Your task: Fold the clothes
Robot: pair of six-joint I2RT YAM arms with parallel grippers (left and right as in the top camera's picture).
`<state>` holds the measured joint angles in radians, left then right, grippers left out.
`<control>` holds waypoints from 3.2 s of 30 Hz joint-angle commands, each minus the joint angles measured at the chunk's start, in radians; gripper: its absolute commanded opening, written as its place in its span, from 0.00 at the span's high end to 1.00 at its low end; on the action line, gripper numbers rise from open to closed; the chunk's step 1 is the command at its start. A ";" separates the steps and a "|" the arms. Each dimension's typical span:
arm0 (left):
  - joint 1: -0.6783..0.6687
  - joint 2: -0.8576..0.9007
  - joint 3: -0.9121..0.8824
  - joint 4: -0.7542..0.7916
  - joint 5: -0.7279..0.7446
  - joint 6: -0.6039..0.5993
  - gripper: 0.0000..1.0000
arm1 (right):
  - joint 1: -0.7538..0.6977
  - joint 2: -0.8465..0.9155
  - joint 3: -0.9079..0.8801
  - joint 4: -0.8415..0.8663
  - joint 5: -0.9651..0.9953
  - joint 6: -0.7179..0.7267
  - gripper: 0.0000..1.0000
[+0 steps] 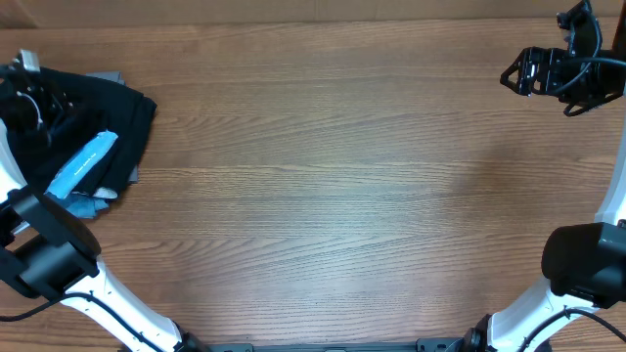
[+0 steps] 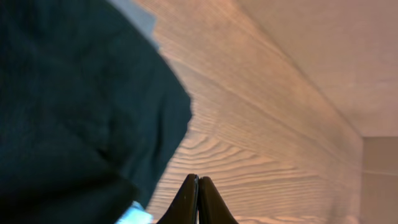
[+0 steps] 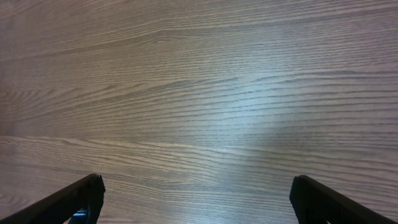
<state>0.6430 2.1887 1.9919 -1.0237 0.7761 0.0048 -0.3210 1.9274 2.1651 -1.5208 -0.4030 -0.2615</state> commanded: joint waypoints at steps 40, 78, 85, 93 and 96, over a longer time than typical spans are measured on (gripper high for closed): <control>0.221 0.045 0.104 0.183 -0.124 -0.133 0.96 | -0.001 -0.002 0.002 0.002 0.002 0.004 0.00; 0.142 -0.381 0.092 -0.364 -0.795 -0.439 0.00 | -0.001 -0.002 0.002 0.002 0.002 0.004 0.00; 0.141 -0.381 0.092 -0.364 -0.795 -0.439 0.00 | -0.001 -0.002 0.002 0.002 0.002 0.004 0.00; 0.142 -0.381 0.092 -0.364 -0.795 -0.439 0.00 | -0.001 -0.002 0.002 0.002 0.002 0.004 0.00; 0.142 -0.381 0.092 -0.364 -0.795 -0.439 0.00 | -0.001 -0.002 0.002 0.002 0.002 0.004 0.00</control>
<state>0.7830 1.8091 2.0811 -1.3880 0.0021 -0.4206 -0.3210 1.9274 2.1651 -1.5204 -0.4030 -0.2619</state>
